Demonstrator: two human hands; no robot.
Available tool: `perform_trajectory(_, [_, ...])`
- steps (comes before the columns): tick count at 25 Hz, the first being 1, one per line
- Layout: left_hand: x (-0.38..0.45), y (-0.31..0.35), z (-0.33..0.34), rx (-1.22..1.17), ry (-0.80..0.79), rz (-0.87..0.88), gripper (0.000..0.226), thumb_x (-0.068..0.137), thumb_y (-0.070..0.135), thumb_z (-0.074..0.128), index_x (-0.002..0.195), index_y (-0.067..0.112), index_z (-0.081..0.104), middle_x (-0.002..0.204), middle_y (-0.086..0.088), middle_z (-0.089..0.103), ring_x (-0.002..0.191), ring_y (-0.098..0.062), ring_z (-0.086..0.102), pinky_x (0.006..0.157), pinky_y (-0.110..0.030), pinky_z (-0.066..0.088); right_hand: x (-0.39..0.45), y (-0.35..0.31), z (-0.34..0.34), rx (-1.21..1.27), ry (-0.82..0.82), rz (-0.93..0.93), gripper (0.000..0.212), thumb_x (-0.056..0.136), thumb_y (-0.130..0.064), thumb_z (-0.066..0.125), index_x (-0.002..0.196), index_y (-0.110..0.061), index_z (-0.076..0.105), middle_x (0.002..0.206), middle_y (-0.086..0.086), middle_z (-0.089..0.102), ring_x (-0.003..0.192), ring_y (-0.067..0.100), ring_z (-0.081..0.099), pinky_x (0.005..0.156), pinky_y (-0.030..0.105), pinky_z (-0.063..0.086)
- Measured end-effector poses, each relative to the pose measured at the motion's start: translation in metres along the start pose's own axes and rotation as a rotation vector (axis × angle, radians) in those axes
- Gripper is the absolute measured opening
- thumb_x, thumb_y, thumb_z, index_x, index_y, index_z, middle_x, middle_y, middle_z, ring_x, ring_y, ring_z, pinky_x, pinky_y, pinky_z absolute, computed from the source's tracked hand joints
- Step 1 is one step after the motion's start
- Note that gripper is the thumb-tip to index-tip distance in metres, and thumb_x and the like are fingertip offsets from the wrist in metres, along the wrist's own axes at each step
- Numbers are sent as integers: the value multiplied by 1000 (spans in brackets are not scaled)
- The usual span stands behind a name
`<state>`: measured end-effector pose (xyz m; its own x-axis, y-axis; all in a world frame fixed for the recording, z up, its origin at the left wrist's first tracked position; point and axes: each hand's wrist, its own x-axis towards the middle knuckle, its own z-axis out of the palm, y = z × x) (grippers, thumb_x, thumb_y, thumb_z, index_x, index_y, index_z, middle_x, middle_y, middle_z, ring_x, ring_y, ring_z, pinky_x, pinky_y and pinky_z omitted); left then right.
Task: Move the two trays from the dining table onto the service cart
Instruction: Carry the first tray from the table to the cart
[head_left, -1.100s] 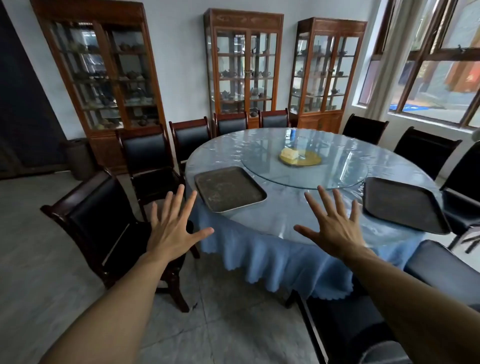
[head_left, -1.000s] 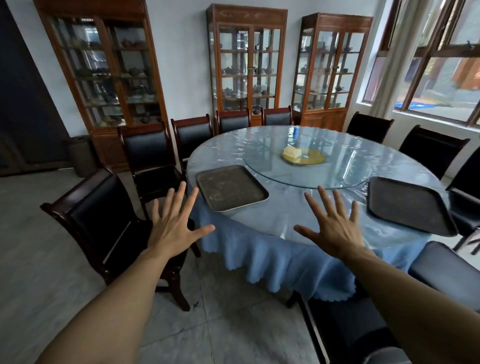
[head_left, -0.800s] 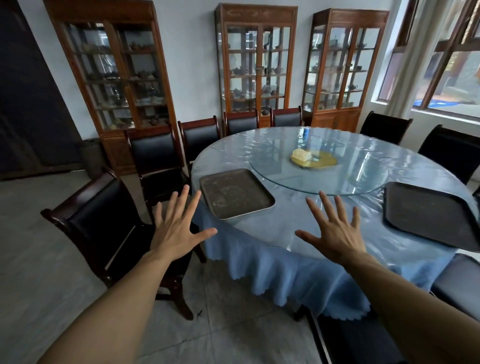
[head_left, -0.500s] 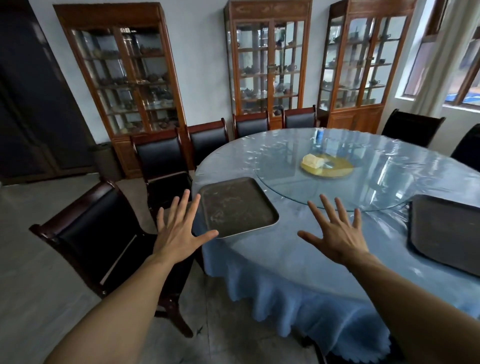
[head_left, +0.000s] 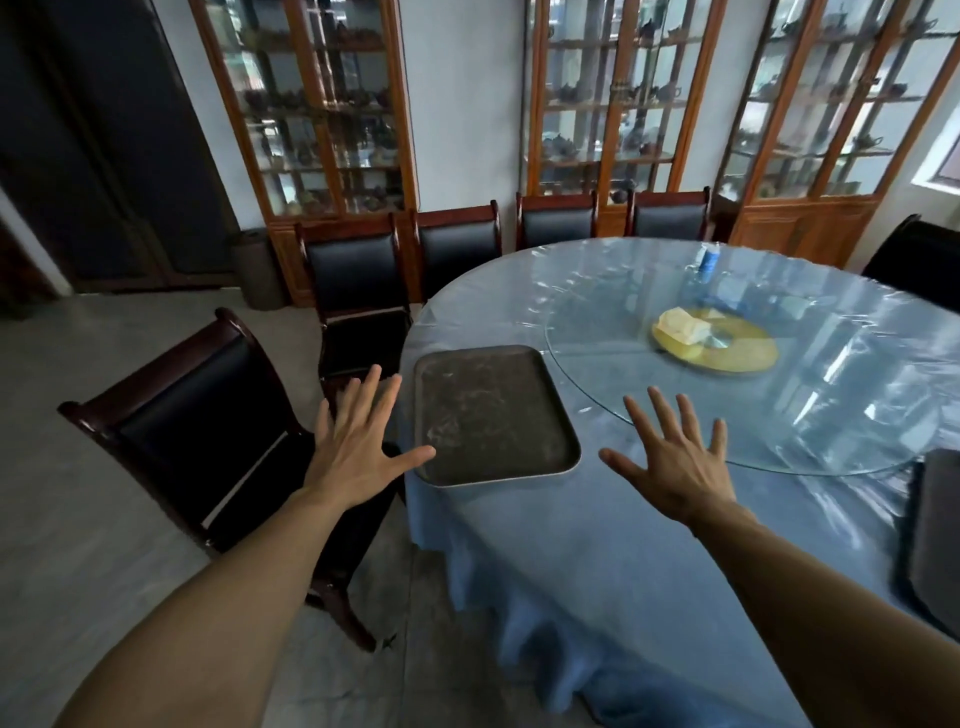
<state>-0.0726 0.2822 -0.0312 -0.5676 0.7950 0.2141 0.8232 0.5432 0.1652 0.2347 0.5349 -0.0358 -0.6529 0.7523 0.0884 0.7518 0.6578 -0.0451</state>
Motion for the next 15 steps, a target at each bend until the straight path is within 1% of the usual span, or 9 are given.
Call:
perform_trajectory(5, [60,-28,31,-13,-46,-49,112,66,99,17,153,38,-19,163,7,-27,151,-17,-18,119,-56,-4,67,-18,21,-8,-44,-16,91,78,-89,12,152,-43,-12,163,-4,-17,149,27,-17,114,64,-8])
perform_trajectory(8, [106,-44,51,-28,-68,-36,111,64,100,14,150,39,-24,160,9,-30,151,-17,-19,120,-56,-5,110,-26,28,-2,-68,1,93,75,-89,11,152,-42,-11,164,-3,-14,149,27,-15,115,64,-7])
perform_trajectory(12, [168,-74,77,-68,-104,-32,112,66,98,18,154,39,-16,161,10,-28,151,-17,-17,120,-55,-3,171,-47,42,43,-84,38,94,76,-87,14,154,-40,-5,165,-2,-10,150,26,-12,116,64,-2])
perform_trajectory(15, [207,-92,96,-90,-169,-46,114,65,98,18,155,37,-15,163,7,-26,151,-19,-17,121,-56,-1,209,-65,57,74,-111,84,91,78,-85,19,155,-39,-2,165,-2,-10,150,26,-10,116,63,1])
